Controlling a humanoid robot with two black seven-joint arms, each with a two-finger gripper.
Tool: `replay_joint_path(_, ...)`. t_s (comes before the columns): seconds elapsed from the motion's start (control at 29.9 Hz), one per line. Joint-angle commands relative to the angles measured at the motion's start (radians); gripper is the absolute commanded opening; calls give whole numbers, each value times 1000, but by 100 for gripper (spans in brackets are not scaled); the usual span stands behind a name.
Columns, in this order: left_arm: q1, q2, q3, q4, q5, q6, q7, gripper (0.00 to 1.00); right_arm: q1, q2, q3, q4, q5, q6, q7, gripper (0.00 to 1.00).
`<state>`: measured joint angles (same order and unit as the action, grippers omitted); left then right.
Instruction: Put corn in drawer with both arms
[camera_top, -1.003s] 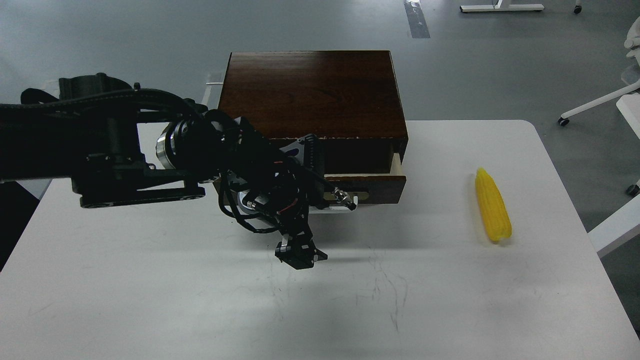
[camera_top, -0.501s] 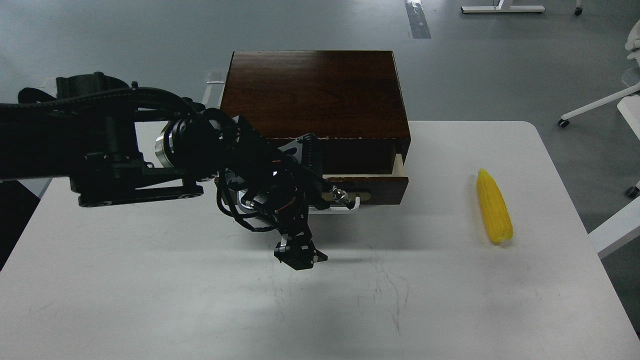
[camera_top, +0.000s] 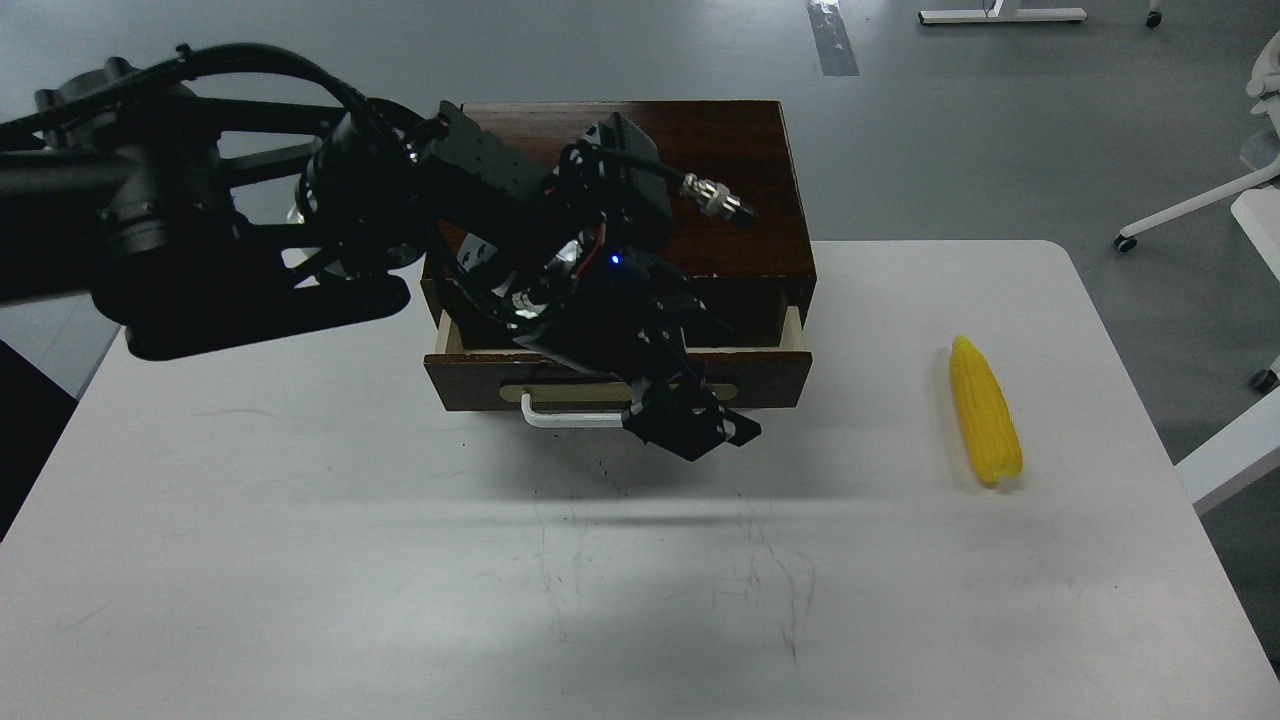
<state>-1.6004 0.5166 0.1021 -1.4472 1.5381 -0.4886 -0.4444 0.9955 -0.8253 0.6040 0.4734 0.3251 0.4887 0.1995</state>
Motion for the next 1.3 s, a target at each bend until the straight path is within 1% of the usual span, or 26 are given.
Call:
replay_joint_path(0.0,34,71,-82,71,-162,0,-4,97,2,-37,-15,8,-11,0,-2,100)
replay_joint_path(0.1,76,89,-122,137,-330,0,1,98,11,-57,-50,8,-27,0,-2,100)
replay_joint_path(0.17,103,88,-149,223,-493,0,0,98,24,-58,-99,5,-67,0,0,100)
replay_joint_path(0.3,143,79,-208,326,-740,0,-7,98,92,-58,-145,4,-167,0,0,100)
replay_joint_path(0.43,198,69,-307,462,-1095,0,-5,98,155,-64,-203,13,-340,0,1,100)
replay_joint_path(0.57,257,69,-366,530,-1298,0,-10,98,195,-87,-231,22,-464,0,1,100)
replay_joint_path(0.64,321,69,-438,574,-1422,0,-7,98,224,-87,-260,39,-575,0,1,100)
replay_joint_path(0.7,374,65,-501,597,-1464,0,-5,98,245,-87,-291,60,-664,0,1,100)
replay_joint_path(0.74,375,65,-501,597,-1464,0,-5,98,245,-87,-291,60,-664,0,1,100)
replay_joint_path(0.77,405,63,-540,607,-1469,0,-5,98,258,-89,-314,89,-720,0,1,100)
replay_joint_path(0.84,447,63,-593,610,-1471,0,-5,98,264,-98,-339,157,-797,0,3,100)
replay_joint_path(0.9,490,63,-637,610,-1471,0,-4,98,259,-127,-351,272,-878,0,1,100)
replay_joint_path(0.97,504,65,-650,610,-1472,0,-4,98,253,-133,-354,327,-934,0,0,100)
replay_joint_path(1.07,522,74,-676,610,-1484,0,-7,98,250,-135,-377,421,-1122,0,-5,100)
replay_joint_path(1.1,522,77,-682,610,-1490,0,-8,98,249,-135,-389,453,-1188,0,-15,100)
replay_joint_path(1.17,522,80,-683,610,-1498,0,-10,98,249,-136,-406,485,-1245,0,-43,100)
replay_joint_path(1.2,522,83,-683,610,-1503,0,-10,98,249,-140,-417,499,-1267,0,-63,100)
replay_joint_path(1.24,522,88,-685,611,-1512,0,-10,98,249,-141,-434,520,-1294,0,-98,100)
replay_joint_path(1.27,522,91,-685,611,-1524,0,-10,98,249,-140,-444,536,-1313,0,-119,100)
